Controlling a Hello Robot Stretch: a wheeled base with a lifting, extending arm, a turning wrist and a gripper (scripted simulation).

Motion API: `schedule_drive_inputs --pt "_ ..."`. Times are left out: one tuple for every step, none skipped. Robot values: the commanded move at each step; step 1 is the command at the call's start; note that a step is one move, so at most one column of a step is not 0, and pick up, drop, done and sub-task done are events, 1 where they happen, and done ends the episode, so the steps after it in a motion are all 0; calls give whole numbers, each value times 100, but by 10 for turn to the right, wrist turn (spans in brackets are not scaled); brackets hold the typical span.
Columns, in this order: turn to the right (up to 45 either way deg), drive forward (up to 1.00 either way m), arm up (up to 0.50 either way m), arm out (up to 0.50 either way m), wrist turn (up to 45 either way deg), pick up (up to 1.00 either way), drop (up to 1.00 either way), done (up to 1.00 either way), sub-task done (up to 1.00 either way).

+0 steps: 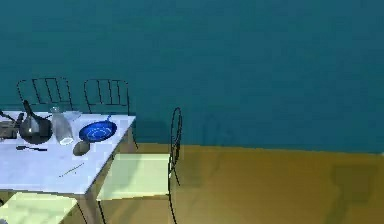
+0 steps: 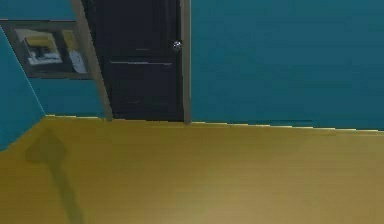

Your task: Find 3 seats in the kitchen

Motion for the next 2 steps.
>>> schedule_drive_inputs --pt "-450 0 0 0 0 0 0 0 0" --pt "-90 0 0 0 0 0 0 0 0"
